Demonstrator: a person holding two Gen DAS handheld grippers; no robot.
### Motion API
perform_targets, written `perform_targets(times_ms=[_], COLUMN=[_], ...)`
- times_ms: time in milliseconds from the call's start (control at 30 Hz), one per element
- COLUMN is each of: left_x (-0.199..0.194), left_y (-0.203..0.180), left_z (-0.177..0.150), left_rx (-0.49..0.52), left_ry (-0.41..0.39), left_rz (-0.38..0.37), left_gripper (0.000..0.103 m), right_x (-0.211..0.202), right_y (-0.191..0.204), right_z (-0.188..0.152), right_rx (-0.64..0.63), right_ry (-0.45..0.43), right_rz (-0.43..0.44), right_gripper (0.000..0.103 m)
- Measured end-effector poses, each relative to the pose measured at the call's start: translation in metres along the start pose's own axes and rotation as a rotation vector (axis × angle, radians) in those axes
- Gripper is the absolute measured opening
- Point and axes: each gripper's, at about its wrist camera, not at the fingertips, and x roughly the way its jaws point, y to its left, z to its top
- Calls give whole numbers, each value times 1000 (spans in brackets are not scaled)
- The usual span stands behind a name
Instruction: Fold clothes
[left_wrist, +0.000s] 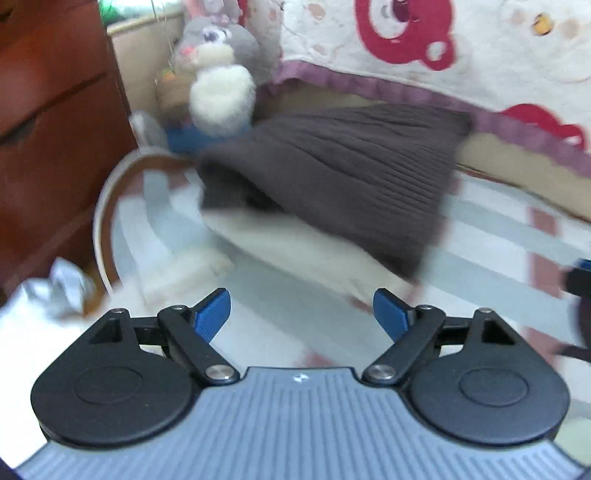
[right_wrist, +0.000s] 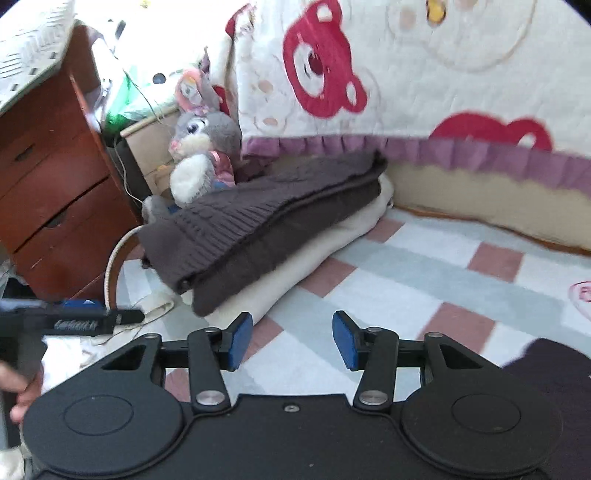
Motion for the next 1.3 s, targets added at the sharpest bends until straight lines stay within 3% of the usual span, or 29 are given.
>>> perform_targets(times_ms=[167, 267, 400, 533, 700, 900, 1033, 1300], left_x=[-42, -60, -75, -82, -88, -100, -97, -95], left_y=[-40, -66, -88, -106, -114, -124, -133, -138], left_z=[-16, -19, -16, -15, -18, -16, -18, -23], left_rx=[48, 83, 129, 221, 225, 274, 297, 294], left_ry=[27, 24, 40, 24, 54, 22, 57, 82], left_rz=[-70, -85, -108, -44, -70, -62, -61, -91], left_gripper=[87, 89, 93, 96, 96, 97, 98, 98], right_x=[-43, -55, -89, -113, -119, -122, -126, -123], right_y=[4, 7, 8, 5, 13, 24, 31, 35], right_z=[-10, 9, 25, 18, 16, 17, 14, 10], right_rx=[-32, -45, -62, -51, -97, -109, -157, -211], right_ry=[-45, -18, -77, -78, -84, -90, -89, -102], right_rz=[-31, -76, -101, -106, -121, -104, -137, -150], right_gripper=[57, 58, 67, 68, 69, 72, 73, 87])
